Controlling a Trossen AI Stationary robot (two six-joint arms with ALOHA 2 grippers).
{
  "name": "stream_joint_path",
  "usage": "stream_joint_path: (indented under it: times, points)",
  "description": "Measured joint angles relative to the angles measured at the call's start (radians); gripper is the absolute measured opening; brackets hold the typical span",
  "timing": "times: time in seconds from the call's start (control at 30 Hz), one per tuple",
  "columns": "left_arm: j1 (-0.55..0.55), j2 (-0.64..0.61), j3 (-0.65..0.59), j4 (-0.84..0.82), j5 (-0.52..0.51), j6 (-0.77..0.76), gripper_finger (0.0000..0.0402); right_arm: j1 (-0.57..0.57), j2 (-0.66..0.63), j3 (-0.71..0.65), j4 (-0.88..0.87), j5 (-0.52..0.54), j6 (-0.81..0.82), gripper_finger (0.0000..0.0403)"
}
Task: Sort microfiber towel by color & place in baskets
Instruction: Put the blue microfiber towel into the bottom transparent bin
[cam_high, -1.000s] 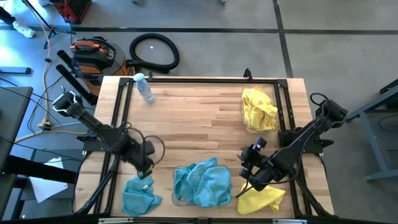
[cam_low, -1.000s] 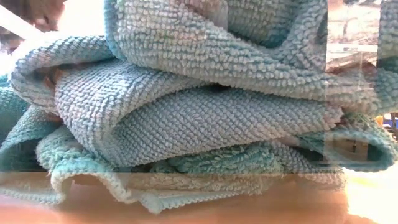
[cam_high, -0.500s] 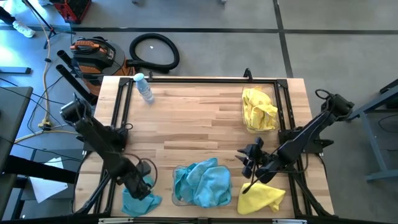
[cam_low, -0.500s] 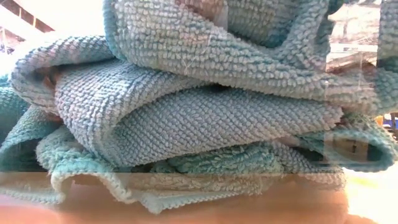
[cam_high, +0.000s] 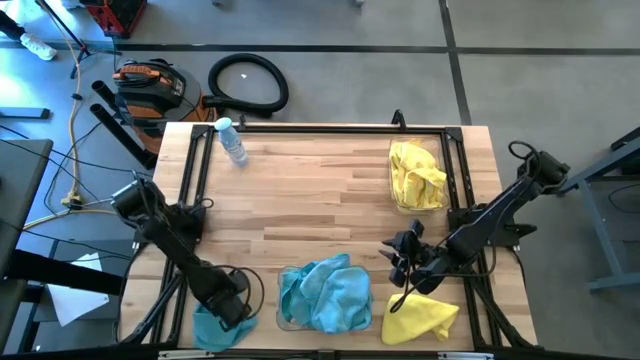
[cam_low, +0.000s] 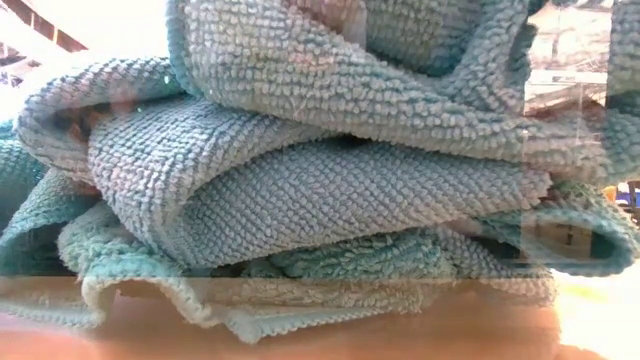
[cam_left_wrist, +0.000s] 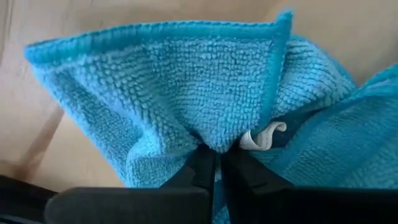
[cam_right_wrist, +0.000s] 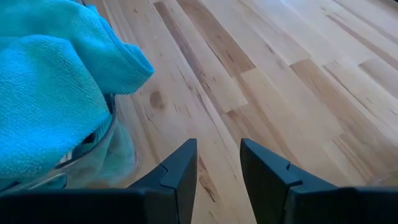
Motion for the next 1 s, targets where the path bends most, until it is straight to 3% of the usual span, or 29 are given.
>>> stream_joint_path:
  times: [0.2, 0.57, 0.77, 1.0]
  points:
    - [0.040, -0.097, -0.008, -0.031, -0.146, 0.121, 0.0002, -0.004, 0.000, 0.004, -0.019, -0.001, 0.000, 0.0116]
    - [0.091, -0.439, 0.039, -0.102, -0.411, 0.176, 0.0001, -0.004, 0.000, 0.004, -0.022, 0.027, 0.004, 0.0116]
    - [0.091, -0.437, 0.294, -0.271, -0.566, 0.277, 0.0000, -0.004, 0.000, 0.004, -0.025, 0.028, 0.000, 0.0116]
    - [0.123, -0.280, 0.636, -0.471, -0.646, 0.424, 0.0000, -0.004, 0.000, 0.004, -0.042, 0.028, 0.000, 0.0116]
